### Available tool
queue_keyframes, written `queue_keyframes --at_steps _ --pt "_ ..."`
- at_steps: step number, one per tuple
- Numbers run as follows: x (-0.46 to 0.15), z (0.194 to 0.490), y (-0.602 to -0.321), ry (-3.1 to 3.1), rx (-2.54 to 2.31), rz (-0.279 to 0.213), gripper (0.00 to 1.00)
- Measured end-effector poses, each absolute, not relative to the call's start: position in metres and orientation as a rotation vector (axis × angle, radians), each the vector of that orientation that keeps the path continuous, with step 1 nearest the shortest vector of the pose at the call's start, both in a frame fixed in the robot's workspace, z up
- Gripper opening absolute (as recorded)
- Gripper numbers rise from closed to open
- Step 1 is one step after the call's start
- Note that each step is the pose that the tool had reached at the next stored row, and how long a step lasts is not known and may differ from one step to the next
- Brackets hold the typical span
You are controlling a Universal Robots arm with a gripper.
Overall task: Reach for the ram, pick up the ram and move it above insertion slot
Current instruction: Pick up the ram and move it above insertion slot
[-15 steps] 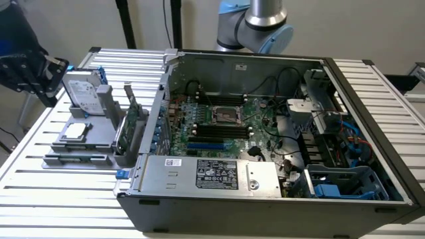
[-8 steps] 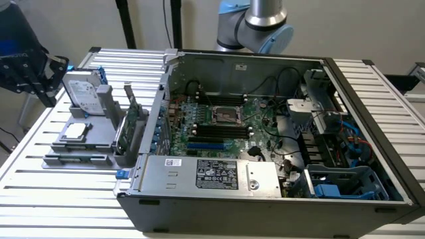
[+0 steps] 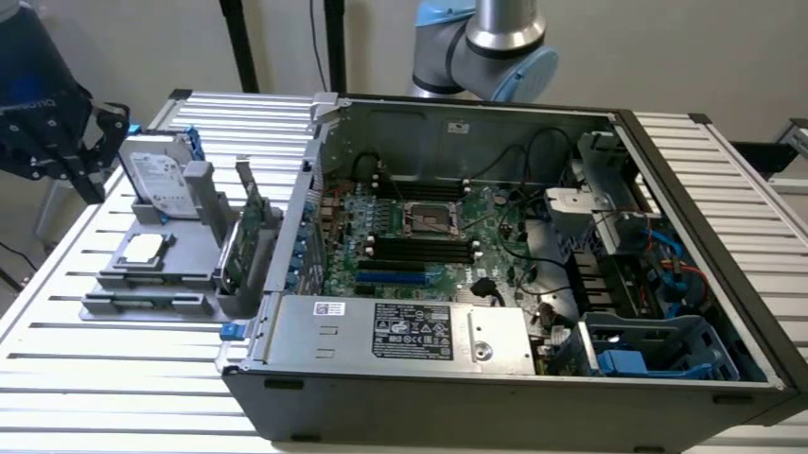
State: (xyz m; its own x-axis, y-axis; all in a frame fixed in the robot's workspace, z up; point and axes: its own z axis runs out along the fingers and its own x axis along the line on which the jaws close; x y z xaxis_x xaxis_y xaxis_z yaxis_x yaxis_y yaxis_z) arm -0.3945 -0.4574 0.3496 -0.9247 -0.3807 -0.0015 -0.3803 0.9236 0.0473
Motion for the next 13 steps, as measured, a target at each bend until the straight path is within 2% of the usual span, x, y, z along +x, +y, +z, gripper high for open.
queue_keyframes --at_steps 13 --pt "-0.3945 0.3495 -0.4574 -2.975 0.964 -0.071 0.11"
